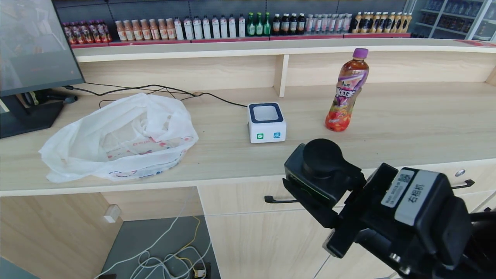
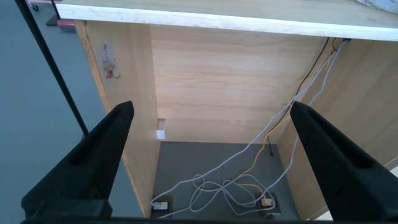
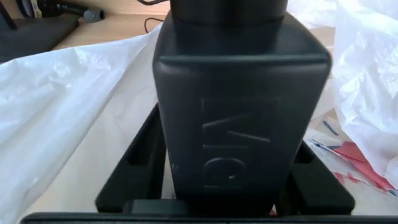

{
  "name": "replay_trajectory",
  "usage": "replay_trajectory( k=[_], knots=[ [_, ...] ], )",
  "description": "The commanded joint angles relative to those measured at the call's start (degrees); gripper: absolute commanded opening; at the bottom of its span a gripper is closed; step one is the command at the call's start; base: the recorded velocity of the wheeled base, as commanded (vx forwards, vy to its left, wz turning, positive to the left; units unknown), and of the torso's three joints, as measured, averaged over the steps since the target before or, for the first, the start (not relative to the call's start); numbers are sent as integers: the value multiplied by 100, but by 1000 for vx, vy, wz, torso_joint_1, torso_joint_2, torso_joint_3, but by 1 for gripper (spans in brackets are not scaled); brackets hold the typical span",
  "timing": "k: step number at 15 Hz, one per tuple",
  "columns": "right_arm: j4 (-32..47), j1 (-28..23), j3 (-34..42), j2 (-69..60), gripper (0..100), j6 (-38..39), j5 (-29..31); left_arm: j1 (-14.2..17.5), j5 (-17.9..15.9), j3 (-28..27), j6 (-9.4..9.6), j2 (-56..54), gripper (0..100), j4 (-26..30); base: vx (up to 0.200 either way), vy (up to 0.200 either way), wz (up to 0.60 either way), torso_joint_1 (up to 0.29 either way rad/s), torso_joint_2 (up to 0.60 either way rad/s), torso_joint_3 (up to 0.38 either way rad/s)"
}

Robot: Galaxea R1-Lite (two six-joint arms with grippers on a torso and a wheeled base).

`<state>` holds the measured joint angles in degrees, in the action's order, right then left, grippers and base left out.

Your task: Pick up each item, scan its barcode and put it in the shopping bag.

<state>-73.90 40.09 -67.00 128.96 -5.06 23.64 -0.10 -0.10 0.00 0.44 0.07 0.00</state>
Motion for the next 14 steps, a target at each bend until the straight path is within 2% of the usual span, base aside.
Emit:
replay_trajectory(
  k=[1, 5, 14],
  knots=[
    [-107, -2, -6, 6, 100, -13, 9, 1, 1, 0, 0, 1, 100, 0, 0, 0, 0, 0, 0, 0],
    [-397, 16, 47, -12, 100, -30, 18, 1, 1, 0, 9, 1, 100, 0, 0, 0, 0, 0, 0, 0],
    [-520, 42, 178, -486, 100, -259, -17, 1, -8, 0, 18, 1, 100, 0, 0, 0, 0, 0, 0, 0]
  ],
)
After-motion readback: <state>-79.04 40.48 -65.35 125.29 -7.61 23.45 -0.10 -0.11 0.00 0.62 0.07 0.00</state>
